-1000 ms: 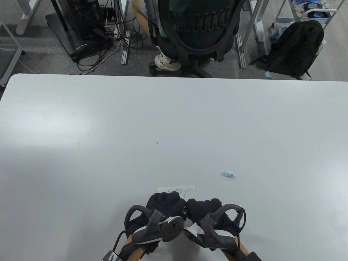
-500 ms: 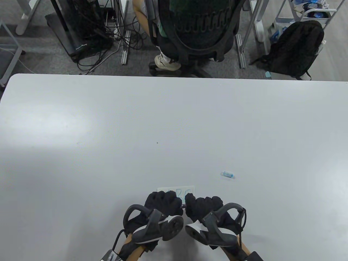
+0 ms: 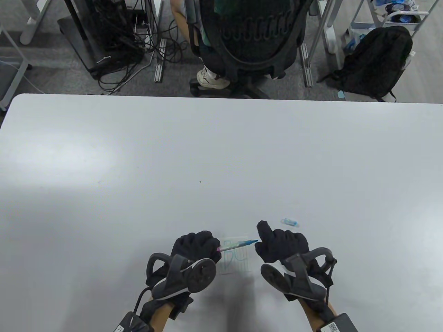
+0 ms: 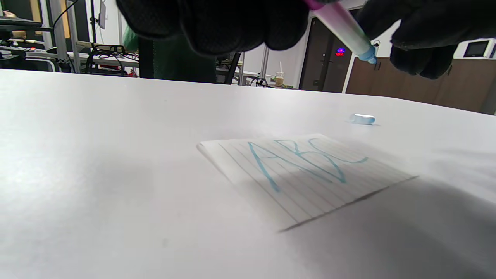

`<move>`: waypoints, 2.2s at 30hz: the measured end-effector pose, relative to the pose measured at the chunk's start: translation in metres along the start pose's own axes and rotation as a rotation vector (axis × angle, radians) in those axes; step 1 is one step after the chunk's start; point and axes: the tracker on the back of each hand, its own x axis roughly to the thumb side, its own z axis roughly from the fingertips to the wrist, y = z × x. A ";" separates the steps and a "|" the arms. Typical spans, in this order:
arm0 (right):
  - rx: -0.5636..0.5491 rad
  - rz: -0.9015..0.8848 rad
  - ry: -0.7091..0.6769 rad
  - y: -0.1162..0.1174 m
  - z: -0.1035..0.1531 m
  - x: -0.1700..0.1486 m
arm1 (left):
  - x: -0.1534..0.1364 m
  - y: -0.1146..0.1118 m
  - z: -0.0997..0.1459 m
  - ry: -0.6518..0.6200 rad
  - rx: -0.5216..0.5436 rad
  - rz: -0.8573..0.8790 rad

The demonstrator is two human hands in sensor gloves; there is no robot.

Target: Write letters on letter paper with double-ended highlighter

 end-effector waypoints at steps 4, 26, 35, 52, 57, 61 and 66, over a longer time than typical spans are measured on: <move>0.038 0.028 0.078 0.009 -0.003 -0.024 | -0.009 -0.001 -0.002 0.026 -0.004 0.037; 0.347 0.160 0.130 0.075 -0.037 -0.049 | -0.030 -0.008 -0.007 0.084 -0.032 0.096; 0.297 0.000 0.027 0.063 -0.023 -0.042 | -0.031 -0.009 -0.006 0.090 -0.037 0.088; 0.158 -0.050 -0.174 0.019 -0.008 0.021 | -0.019 -0.010 -0.003 0.040 -0.039 0.087; 0.140 -0.060 -0.191 0.018 -0.004 0.026 | -0.013 -0.011 -0.002 0.022 -0.042 0.085; 0.116 -0.013 -0.224 0.016 0.002 0.034 | -0.006 -0.015 -0.002 -0.001 -0.070 0.068; 0.053 0.018 -0.204 0.017 0.008 0.038 | -0.001 -0.017 -0.002 -0.020 -0.083 0.003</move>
